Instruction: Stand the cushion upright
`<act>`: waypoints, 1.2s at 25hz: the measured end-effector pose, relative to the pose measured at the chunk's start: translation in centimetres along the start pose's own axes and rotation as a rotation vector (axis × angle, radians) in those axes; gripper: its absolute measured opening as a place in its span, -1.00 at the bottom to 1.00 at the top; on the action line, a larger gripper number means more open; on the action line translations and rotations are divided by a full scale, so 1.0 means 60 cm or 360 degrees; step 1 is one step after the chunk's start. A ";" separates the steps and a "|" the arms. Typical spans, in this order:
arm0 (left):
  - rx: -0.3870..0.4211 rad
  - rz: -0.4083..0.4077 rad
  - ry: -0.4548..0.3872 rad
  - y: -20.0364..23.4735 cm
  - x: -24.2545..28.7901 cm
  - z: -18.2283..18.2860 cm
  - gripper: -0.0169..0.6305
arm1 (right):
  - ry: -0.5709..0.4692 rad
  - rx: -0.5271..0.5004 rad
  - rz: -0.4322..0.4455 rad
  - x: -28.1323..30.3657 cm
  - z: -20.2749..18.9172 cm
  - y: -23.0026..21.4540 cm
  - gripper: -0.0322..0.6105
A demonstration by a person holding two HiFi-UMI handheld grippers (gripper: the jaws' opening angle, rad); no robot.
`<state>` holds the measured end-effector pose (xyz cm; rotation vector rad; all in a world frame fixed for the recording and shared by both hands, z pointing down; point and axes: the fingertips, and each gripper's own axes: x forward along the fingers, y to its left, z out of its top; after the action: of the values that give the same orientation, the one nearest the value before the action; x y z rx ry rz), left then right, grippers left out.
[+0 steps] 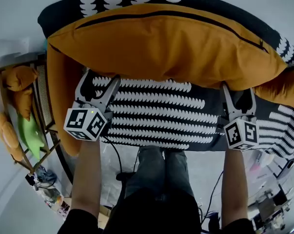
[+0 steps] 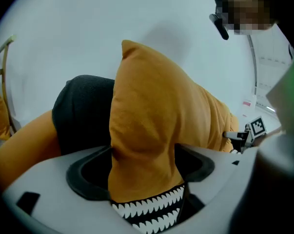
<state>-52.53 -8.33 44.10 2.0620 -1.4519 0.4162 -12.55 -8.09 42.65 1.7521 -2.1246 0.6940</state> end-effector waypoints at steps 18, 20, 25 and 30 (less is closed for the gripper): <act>-0.0089 0.0051 -0.0280 -0.128 -0.236 0.140 0.14 | -0.0236 0.0106 0.0157 -0.237 0.158 0.089 0.11; -0.0099 0.0045 -0.0318 -0.147 -0.270 0.166 0.04 | -0.0259 0.0106 0.0152 -0.267 0.186 0.099 0.02; 0.0027 0.0045 -0.0292 -0.191 -0.347 0.215 -0.13 | -0.0294 0.0000 0.0194 -0.337 0.250 0.119 -0.11; 0.0047 0.0040 -0.0347 -0.234 -0.419 0.261 -0.46 | -0.0417 -0.0092 0.0199 -0.413 0.312 0.124 -0.30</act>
<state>-49.64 4.31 13.96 2.1693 -1.6070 0.2288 -13.21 3.37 12.88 1.7749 -2.4176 0.4475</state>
